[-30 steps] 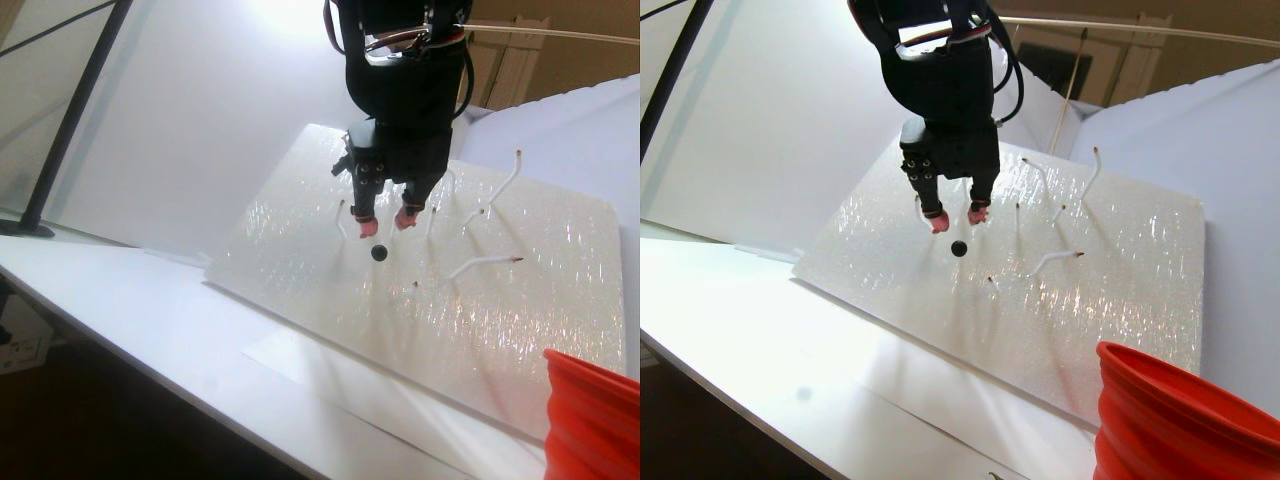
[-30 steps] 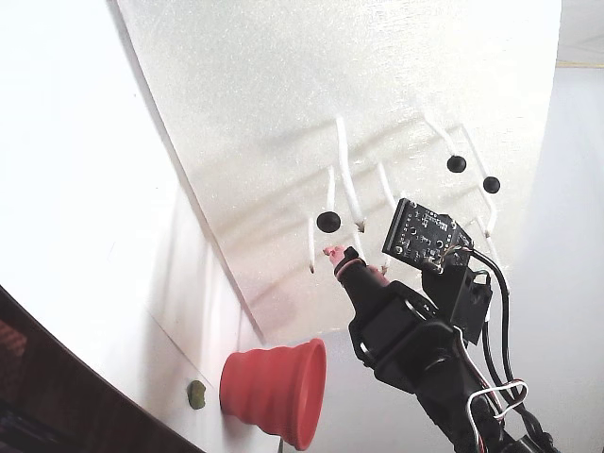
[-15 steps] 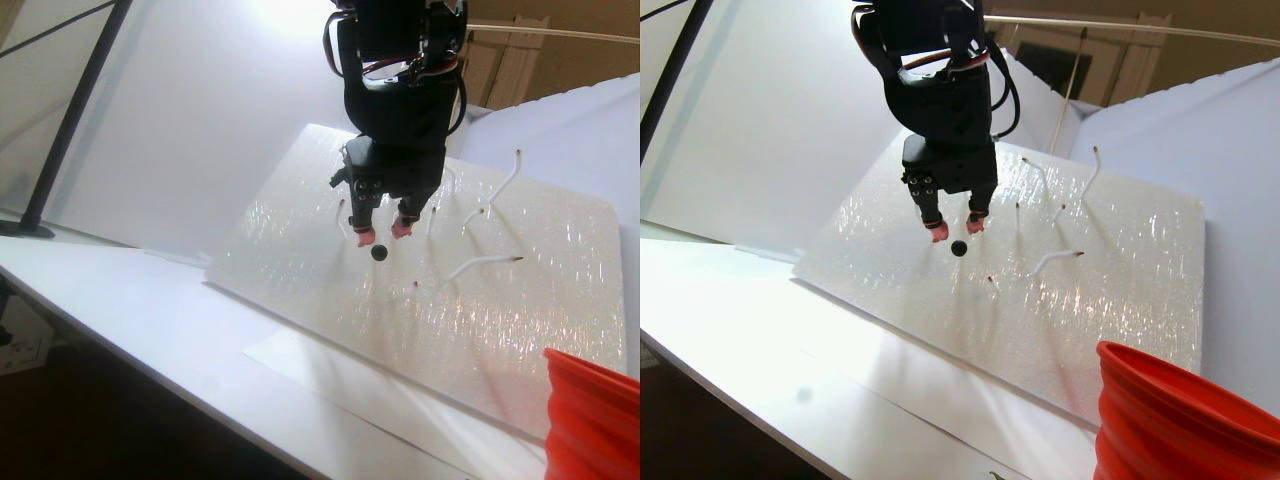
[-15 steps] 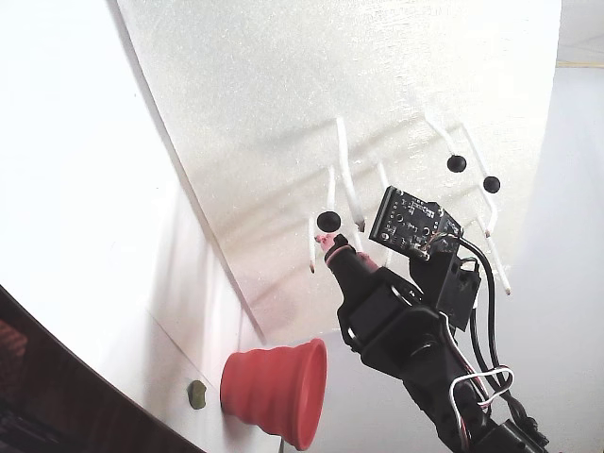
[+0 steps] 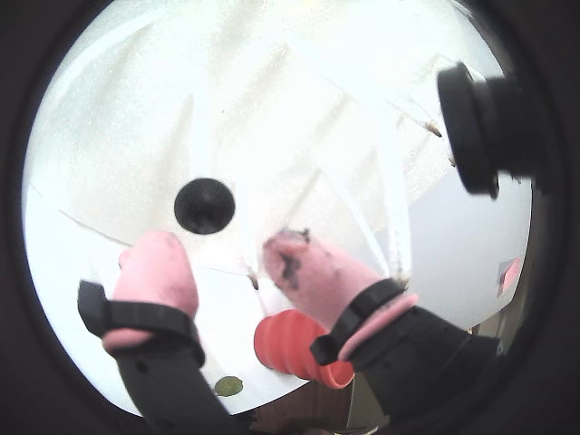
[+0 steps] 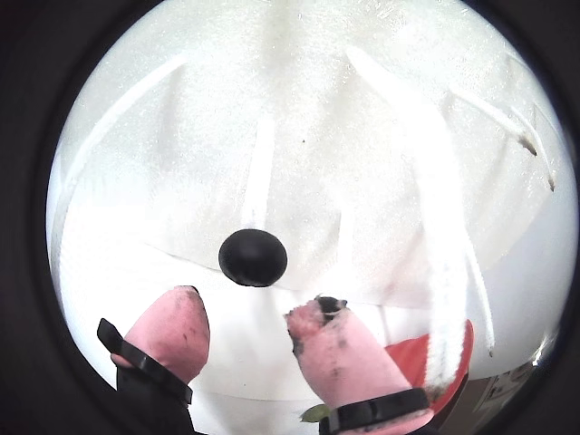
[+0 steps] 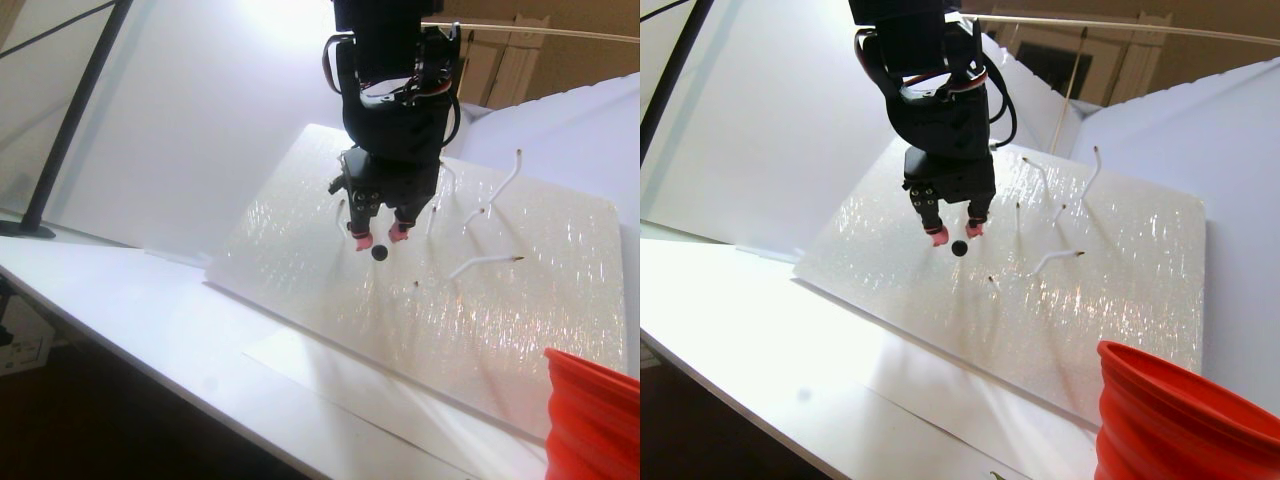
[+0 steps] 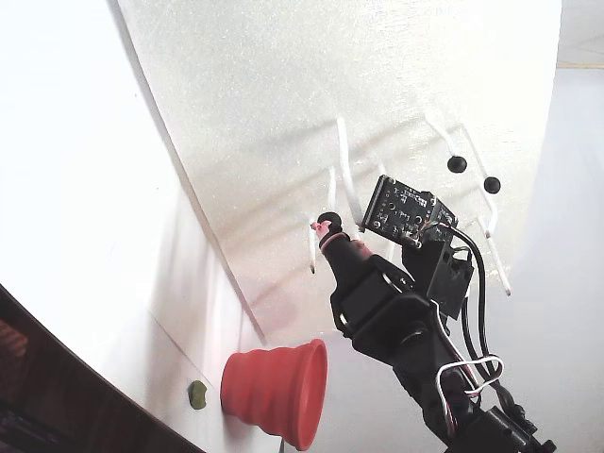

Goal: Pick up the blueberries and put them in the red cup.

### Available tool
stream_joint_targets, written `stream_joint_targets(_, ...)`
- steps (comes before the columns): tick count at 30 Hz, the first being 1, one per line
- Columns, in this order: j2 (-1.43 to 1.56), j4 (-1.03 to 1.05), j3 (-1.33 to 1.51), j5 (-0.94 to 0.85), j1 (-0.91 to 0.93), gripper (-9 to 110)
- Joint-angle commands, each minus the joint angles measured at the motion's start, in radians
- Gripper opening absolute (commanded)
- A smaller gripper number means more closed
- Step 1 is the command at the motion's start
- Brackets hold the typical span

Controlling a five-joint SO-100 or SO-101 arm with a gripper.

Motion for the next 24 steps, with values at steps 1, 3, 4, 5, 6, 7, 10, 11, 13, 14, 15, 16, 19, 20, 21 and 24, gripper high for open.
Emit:
stream_joint_targets(1,0.018,-0.031,-0.104,-0.006,0.009,18)
stream_joint_targets(3,0.011,-0.031,-0.115,-0.006,0.011,18)
stream_joint_targets(4,0.006,-0.031,-0.120,-0.006,0.011,18)
stream_joint_targets(5,0.002,-0.031,-0.124,-0.006,0.011,18)
stream_joint_targets(6,-0.003,-0.032,-0.129,-0.006,0.011,18)
stream_joint_targets(7,-0.008,-0.034,-0.132,-0.008,0.012,18)
stream_joint_targets(10,-0.021,-0.040,-0.146,-0.008,0.014,18)
stream_joint_targets(11,-0.028,-0.041,-0.149,-0.008,0.014,18)
stream_joint_targets(13,-0.035,-0.048,-0.153,-0.008,0.014,18)
stream_joint_targets(14,-0.037,-0.051,-0.155,-0.008,0.014,18)
stream_joint_targets(15,-0.040,-0.052,-0.155,-0.008,0.014,18)
stream_joint_targets(16,-0.043,-0.057,-0.158,-0.008,0.014,18)
stream_joint_targets(19,-0.057,-0.064,-0.169,-0.003,0.014,18)
stream_joint_targets(20,-0.063,-0.071,-0.170,-0.002,0.014,18)
stream_joint_targets(21,-0.067,-0.075,-0.173,0.002,0.014,18)
stream_joint_targets(24,-0.078,-0.084,-0.176,0.003,0.014,18)
